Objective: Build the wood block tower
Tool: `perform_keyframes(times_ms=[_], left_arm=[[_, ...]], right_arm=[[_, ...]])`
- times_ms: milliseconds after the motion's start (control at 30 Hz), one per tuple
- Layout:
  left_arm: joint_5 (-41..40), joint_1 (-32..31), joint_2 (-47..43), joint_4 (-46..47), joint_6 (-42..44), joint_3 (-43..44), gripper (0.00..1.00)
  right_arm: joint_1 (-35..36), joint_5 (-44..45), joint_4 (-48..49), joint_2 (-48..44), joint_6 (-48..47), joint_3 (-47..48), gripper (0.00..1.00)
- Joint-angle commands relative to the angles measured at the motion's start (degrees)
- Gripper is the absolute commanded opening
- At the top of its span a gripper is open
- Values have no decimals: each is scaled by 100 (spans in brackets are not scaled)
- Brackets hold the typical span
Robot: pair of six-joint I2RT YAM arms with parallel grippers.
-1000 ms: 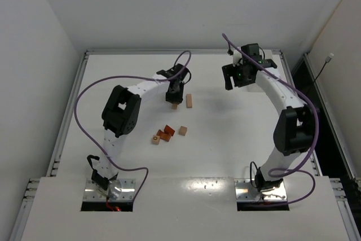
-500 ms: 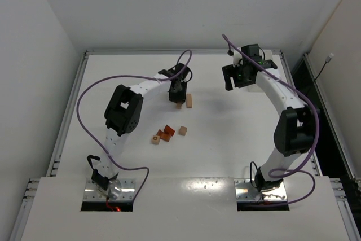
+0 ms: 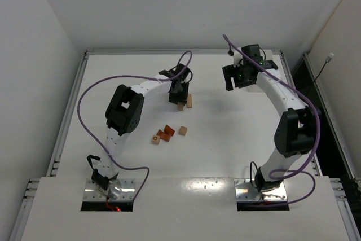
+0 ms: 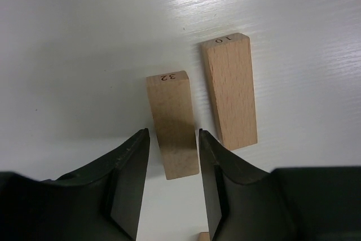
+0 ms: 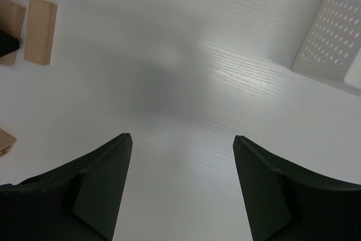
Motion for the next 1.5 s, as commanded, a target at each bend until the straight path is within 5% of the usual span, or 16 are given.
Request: perform_keyframes(times_ms=[0,733,933,1200,1467], left_arm=[[33,-10,32,78,29,228,37],[-142,-10,-600,272,188,106,38],[-828,43,-1171,131,64,-324,27],[-504,219,-1234,78,126,-941,2],[-38,272,-786,184,178,-818,1]], right_arm=[[-19,-36,143,-255,43,-13,70],[34,-194,196,-193,43,-13,70],[34,-194,196,-88,43,40,70],[87,-299,248,79,122,40,68],[140,-247,249,246,192,206,68]])
